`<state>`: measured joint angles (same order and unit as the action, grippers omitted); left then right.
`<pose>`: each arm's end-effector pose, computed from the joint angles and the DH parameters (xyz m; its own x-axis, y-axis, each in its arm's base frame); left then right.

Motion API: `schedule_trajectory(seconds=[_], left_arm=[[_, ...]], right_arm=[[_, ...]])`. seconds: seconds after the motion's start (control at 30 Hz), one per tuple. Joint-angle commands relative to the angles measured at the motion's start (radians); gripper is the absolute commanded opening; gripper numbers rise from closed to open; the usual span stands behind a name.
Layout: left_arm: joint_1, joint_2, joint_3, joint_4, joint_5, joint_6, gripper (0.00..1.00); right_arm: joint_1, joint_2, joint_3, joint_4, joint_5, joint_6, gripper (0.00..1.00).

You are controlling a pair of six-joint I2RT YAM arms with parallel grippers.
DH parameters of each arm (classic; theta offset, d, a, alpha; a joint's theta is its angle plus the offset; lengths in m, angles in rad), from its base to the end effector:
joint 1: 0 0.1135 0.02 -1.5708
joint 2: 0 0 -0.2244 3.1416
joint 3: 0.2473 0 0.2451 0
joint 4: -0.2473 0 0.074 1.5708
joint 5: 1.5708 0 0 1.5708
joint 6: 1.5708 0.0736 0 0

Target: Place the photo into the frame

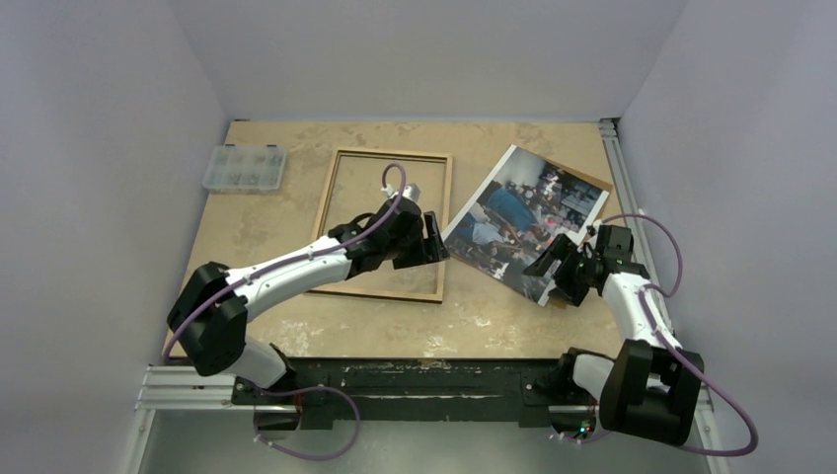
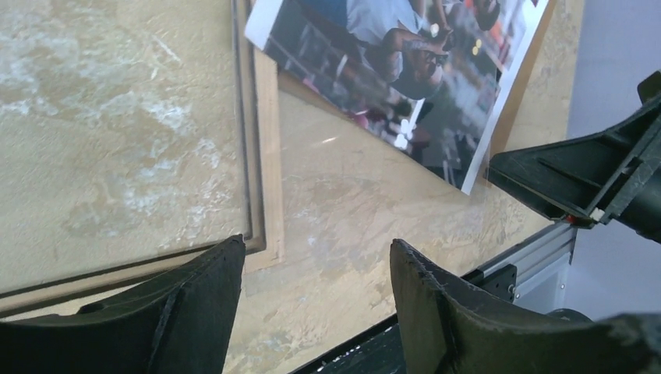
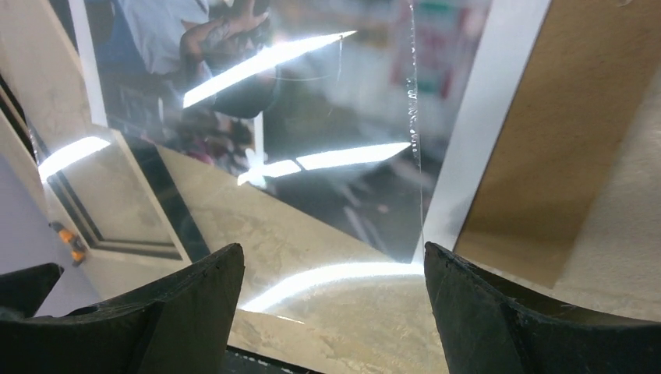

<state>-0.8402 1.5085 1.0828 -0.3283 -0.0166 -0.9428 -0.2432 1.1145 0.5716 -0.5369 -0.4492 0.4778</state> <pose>0.2377 -0.2635 0.1929 -0.8645 -0.2477 -0.4375 0.0631 0.8099 -0.5832 0.2229 -0.0224 0.1198 -0.7517 0.6133 -0.2426 0.4097 0.7225 0.5569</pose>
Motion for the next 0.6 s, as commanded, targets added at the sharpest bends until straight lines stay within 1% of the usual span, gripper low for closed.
schedule_trajectory(seconds=[0.0,0.1,0.23,0.3,0.43,0.57], left_arm=[[-0.004,-0.081,-0.077,0.050,-0.073,-0.076,0.66],[-0.004,-0.106,-0.116,0.008,-0.127,-0.117,0.65],[0.001,-0.093,-0.113,-0.090,-0.206,-0.145,0.65],[0.009,-0.065,-0.098,-0.128,-0.217,-0.143,0.68],[0.045,-0.004,-0.065,-0.112,-0.168,-0.086,0.75],[0.091,0.060,-0.045,-0.049,-0.081,-0.045,0.78]], right_arm=[[0.033,-0.049,-0.015,-0.027,-0.063,0.018,0.84],[0.042,-0.081,-0.034,-0.046,-0.070,0.024,0.85],[0.052,-0.115,-0.035,-0.075,-0.043,0.040,0.87],[0.053,-0.117,-0.029,-0.081,-0.012,0.044,0.88],[0.054,-0.085,-0.021,-0.067,0.008,0.050,0.88],[0.054,-0.050,-0.022,-0.042,0.029,0.045,0.88]])
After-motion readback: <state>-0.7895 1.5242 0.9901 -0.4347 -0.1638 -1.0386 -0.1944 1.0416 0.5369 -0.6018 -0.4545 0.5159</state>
